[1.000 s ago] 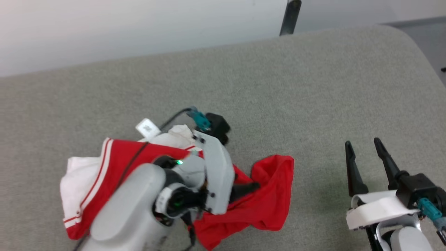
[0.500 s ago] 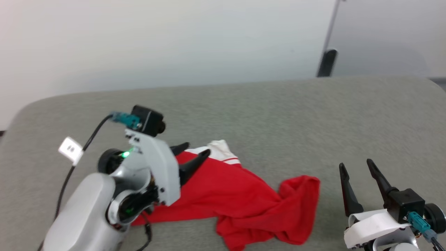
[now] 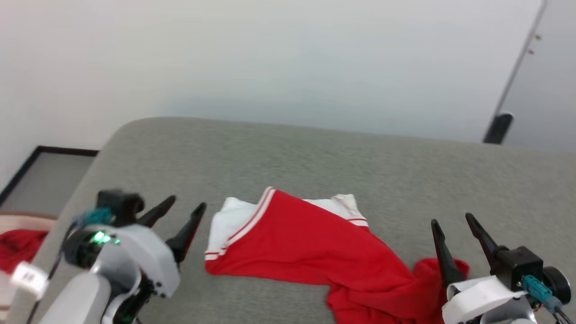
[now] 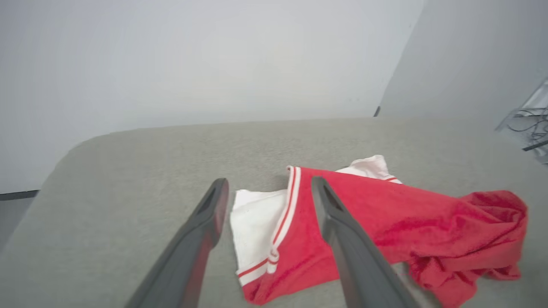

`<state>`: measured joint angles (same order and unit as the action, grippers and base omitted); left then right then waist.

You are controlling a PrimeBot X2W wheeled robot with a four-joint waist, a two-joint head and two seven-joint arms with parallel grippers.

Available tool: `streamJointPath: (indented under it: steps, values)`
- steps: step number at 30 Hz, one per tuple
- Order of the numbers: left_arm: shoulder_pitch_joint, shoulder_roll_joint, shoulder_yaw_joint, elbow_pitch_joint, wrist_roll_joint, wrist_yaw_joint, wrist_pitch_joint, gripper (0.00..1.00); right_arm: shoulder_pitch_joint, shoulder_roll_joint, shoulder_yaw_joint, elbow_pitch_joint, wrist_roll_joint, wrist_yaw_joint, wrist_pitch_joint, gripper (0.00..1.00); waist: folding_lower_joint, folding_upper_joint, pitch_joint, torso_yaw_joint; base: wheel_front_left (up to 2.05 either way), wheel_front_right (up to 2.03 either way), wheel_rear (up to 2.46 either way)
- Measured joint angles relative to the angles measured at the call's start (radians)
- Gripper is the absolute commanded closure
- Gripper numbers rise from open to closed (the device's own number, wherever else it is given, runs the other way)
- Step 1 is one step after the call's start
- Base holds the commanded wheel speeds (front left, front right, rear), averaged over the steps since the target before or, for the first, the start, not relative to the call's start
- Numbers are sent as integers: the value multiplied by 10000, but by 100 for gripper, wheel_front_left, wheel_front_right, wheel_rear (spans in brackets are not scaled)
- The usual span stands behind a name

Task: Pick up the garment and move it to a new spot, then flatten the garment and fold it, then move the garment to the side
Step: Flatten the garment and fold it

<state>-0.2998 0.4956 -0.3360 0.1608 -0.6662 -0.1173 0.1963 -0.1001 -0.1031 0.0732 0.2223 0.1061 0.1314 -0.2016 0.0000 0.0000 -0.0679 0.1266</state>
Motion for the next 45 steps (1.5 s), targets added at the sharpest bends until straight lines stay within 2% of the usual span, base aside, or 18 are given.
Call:
streamJointPath:
  steps: [4, 12, 17, 23, 29, 35, 38, 45]
  values:
    - [532, 117, 52, 280, 558, 134, -1145, 0, 137, -25, 82, -19, 100, 0, 88, 0, 0, 0, -165, 523, 0, 0, 0]
    - [1610, 40, 635, 646, 984, 1078, -3033, 0, 199, -180, 307, 10, 470, 0, 571, 0, 0, 0, -415, 1513, 0, 0, 0]
    - [2265, -63, 1152, 698, 755, 1544, -3705, 0, -34, -667, 619, 63, 1281, 0, 1831, 0, 0, 0, -479, 2108, 0, 0, 0]
    - [2817, -288, 1313, 382, 656, 1845, -4034, 0, -962, -1808, 938, 151, 2364, 0, 3998, 0, 0, 0, -405, 2833, 0, 0, 0]
    - [2953, -849, 1365, 123, 516, 1964, -4318, 0, -2532, -2894, 1127, 525, 2930, 0, 6218, 0, 0, 0, 158, 3299, 0, 0, 0]
    - [2685, -1534, 1200, 174, 596, 1935, -4510, 0, -3721, -3455, 1509, 1356, 3344, 0, 8090, 0, 0, 0, 1062, 3562, 0, 0, 0]
    - [2428, -1914, 1112, 272, 696, 1848, -4533, 0, -4257, -3448, 1739, 1870, 3708, 0, 9102, 0, 0, 0, 1616, 3732, 0, 0, 0]
    - [2077, -2385, 1034, 516, 844, 1638, -4577, 0, -4794, -3344, 2261, 2510, 4098, 0, 10030, 0, 0, 0, 2328, 4014, 0, 0, 0]
